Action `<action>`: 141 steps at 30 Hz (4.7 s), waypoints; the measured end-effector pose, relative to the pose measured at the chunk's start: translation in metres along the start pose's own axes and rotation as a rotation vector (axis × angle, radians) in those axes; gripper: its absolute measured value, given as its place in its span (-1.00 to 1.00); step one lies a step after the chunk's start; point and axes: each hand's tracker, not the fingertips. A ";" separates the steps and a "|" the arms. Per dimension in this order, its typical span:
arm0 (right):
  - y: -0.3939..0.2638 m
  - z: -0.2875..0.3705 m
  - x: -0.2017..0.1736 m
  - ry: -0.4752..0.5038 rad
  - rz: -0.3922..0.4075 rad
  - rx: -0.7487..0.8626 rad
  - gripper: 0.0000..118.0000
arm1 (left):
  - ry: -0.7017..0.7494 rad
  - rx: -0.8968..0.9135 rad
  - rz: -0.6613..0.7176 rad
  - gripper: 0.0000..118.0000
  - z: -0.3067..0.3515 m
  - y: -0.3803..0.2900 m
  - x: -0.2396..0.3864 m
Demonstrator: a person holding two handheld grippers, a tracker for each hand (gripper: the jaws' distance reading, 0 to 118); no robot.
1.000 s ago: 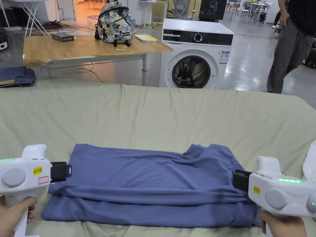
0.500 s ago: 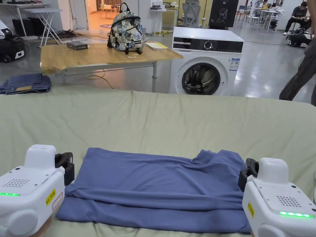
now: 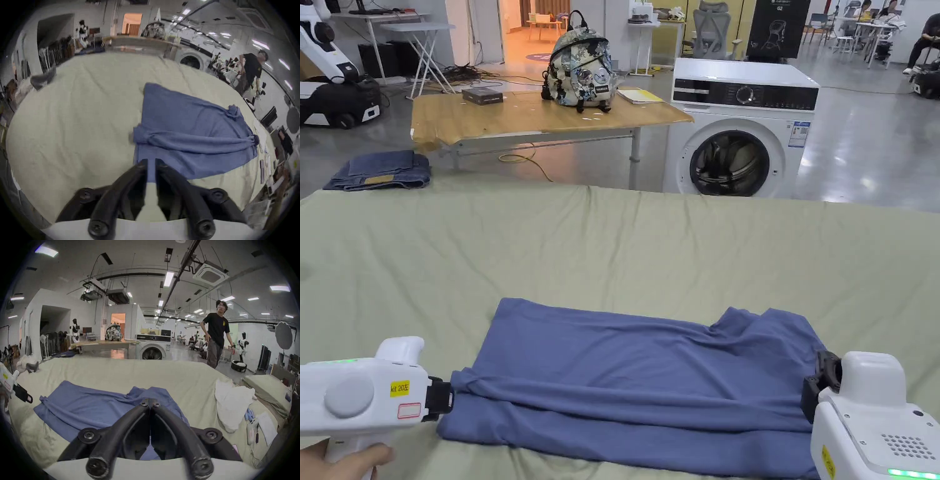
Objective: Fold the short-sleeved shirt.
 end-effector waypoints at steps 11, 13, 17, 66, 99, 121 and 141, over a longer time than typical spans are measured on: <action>-0.018 -0.004 0.015 -0.045 0.019 -0.081 -1.00 | 0.154 -0.239 -0.108 0.27 -0.066 -0.003 0.014; -0.021 -0.005 0.018 -0.048 0.019 -0.091 -1.00 | 0.181 -0.222 -0.119 0.15 -0.065 -0.005 0.023; -0.024 -0.006 0.026 -0.059 0.026 -0.112 -1.00 | 0.105 -0.173 -0.127 -0.98 -0.053 -0.008 0.031; -0.073 0.050 0.100 0.061 0.039 -0.681 -0.93 | 0.043 -0.030 -0.106 -1.00 0.081 -0.112 -0.003; 0.015 0.031 -0.023 0.059 -0.034 -0.042 -1.00 | 0.121 0.506 -0.218 -1.00 0.092 -0.039 0.073; -0.006 -0.012 -0.017 0.050 -0.004 -0.175 -1.00 | 0.025 -0.182 0.023 0.08 -0.081 0.100 -0.001; -0.019 -0.060 0.020 -0.001 -0.028 -0.329 -1.00 | 0.096 -0.099 -0.145 -1.00 -0.086 0.087 0.023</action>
